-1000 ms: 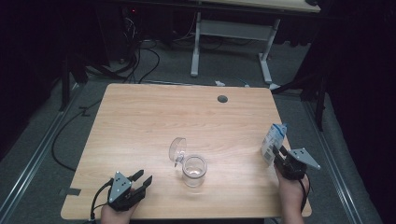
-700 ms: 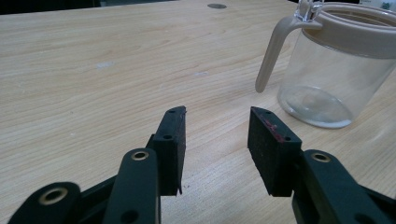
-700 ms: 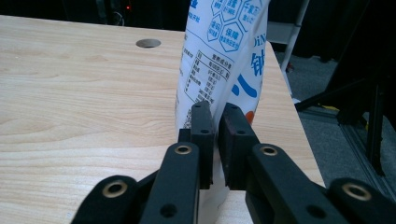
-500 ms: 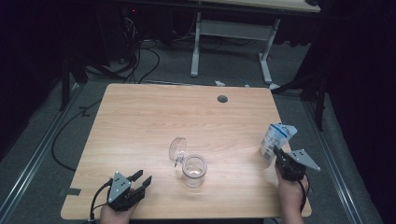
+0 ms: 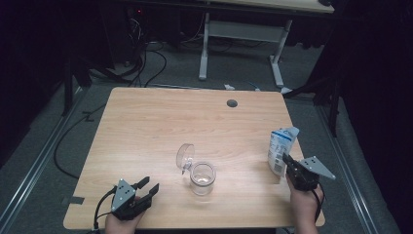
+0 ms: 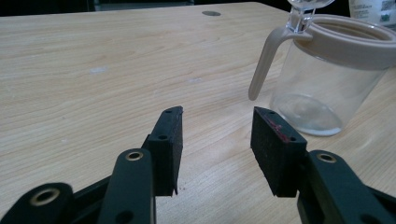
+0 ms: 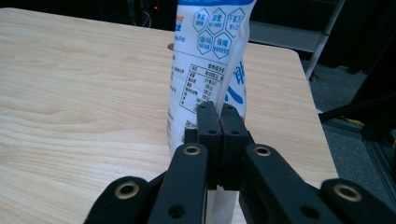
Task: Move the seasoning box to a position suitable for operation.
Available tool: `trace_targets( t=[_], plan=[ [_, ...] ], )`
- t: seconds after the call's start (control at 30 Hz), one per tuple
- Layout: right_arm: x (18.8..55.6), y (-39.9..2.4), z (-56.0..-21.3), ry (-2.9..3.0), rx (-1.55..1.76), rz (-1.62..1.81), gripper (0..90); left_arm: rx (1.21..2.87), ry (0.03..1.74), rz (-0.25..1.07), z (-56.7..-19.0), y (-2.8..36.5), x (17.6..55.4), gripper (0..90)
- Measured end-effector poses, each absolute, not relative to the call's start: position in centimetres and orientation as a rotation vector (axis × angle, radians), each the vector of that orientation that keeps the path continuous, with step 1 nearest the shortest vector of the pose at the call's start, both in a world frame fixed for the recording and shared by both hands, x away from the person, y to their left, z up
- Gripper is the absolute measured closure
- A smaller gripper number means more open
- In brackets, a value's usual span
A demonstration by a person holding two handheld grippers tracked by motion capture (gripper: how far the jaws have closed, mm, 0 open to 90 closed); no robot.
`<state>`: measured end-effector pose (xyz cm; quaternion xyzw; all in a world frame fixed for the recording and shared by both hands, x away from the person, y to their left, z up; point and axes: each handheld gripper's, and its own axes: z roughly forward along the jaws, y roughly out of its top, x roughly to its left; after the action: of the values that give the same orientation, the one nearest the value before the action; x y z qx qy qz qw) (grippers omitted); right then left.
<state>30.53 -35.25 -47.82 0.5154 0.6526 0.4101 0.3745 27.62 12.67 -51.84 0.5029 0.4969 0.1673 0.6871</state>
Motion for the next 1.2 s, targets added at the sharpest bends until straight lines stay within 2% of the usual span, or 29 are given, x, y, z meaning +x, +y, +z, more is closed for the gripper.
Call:
trace_targets(
  t=[0.7, 1.2],
  plan=[
    [29.3, -33.1, -46.1, 1.771, 1.271, 1.167, 90.0, 1.076, 1.082, 0.308, -50.8, 12.9, 27.6, 50.8],
    [28.5, -30.8, -45.4, 1.842, 1.269, 1.17, 90.0, 1.14, 1.078, 0.311, -51.7, 13.4, 28.0, 50.0]
  ],
)
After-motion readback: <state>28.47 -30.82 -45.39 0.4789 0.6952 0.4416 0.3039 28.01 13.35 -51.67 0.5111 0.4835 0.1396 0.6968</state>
